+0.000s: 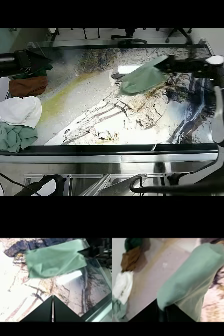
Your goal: Fold the shirts.
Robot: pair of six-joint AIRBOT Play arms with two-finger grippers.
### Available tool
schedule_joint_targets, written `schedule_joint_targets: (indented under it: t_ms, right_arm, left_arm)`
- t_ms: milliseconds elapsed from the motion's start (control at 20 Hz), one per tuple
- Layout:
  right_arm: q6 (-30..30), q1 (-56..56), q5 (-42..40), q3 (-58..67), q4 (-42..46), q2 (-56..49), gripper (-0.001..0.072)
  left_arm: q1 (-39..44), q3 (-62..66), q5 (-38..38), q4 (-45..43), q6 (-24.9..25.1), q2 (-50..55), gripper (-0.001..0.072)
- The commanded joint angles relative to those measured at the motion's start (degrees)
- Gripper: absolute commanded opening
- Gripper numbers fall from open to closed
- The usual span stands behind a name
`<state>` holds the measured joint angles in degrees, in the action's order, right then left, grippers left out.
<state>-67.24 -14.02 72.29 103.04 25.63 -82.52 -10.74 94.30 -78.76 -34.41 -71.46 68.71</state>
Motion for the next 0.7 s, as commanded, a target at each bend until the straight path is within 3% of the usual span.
schedule_joint_targets:
  t_ms: [0,300,650]
  right_arm:
    - [-6.4,-12.5,-0.3,-0.7,14.6,4.9,0.0015]
    - [-20.2,-26.3,-3.0,-15.4,41.7,14.9,0.0015]
    - [-35.0,-32.4,-8.9,-48.9,58.4,28.0,0.0017]
  left_arm:
    - [0.0,0.0,-1.0,-0.1,0.1,0.0,0.0013]
    - [1.9,0.0,-1.2,-0.5,1.0,0.0,0.0012]
    - [10.1,0.0,-1.9,-0.5,1.6,3.7,0.0013]
